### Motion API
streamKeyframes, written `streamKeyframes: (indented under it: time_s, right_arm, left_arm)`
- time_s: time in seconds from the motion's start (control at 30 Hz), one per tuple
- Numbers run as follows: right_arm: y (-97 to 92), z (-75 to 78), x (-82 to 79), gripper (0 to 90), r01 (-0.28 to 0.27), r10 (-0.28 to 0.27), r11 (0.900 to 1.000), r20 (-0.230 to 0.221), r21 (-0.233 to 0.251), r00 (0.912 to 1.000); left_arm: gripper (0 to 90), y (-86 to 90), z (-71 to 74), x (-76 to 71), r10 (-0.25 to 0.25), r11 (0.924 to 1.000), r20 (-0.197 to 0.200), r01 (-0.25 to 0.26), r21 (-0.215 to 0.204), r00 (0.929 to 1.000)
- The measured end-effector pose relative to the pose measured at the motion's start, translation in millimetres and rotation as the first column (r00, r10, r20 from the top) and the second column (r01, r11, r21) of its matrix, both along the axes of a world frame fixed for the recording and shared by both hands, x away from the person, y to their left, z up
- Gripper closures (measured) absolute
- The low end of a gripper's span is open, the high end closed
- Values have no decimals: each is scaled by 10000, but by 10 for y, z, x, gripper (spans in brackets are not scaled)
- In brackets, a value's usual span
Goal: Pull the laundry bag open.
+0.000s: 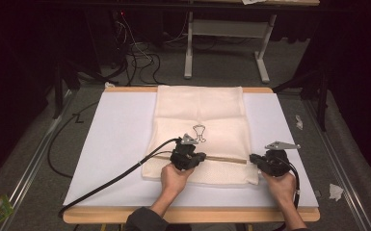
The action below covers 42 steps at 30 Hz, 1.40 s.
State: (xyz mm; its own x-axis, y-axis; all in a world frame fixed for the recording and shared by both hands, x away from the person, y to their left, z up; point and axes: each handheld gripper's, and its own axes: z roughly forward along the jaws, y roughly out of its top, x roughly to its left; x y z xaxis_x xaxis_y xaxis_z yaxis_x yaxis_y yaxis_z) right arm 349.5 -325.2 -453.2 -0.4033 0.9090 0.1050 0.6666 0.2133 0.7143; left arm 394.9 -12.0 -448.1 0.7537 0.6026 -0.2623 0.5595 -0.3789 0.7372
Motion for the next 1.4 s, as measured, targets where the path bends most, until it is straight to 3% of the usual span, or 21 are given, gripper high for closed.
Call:
streamKeyframes:
  time_s: [0.33,0.5,1.4]
  right_arm:
    - [9,16,6,861,-5,5,10000,15,-24,10000]
    - [7,35,4,861,16,-16,10000,-13,-17,10000]
    - [4,51,12,861,8,-8,10000,17,-98,10000]
  left_arm:
    - [873,88,8,6,115,9998,-51,-116,-151,9999]
    - [872,138,-5,22,154,9993,-263,-163,-330,9995]
    - [872,350,4,25,439,9988,-199,-444,-220,9988]
